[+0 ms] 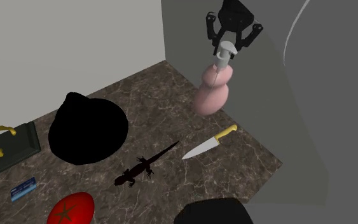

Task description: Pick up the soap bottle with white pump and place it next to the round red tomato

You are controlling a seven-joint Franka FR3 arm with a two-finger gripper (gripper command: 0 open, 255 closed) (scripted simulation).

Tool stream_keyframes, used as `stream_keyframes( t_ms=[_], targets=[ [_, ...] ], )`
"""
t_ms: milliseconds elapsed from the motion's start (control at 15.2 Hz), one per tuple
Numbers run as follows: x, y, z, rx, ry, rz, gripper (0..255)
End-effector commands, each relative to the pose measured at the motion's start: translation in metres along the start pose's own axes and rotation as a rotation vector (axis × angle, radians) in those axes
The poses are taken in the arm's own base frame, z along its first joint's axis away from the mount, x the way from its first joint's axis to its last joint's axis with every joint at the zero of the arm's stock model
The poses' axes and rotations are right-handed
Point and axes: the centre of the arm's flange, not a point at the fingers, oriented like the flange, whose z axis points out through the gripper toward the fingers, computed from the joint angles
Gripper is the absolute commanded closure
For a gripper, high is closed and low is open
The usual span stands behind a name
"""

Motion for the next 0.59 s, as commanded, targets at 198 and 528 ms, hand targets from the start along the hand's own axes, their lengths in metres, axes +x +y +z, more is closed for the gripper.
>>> stream_keyframes(
  t_ms=[198,528],
  targets=[
    [-0.013,-0.005,-0.024,0.000,0.001,0.000,255],
    [-0.073,-0.028,-0.037,0.000,0.001,0.000,255]
  ],
)
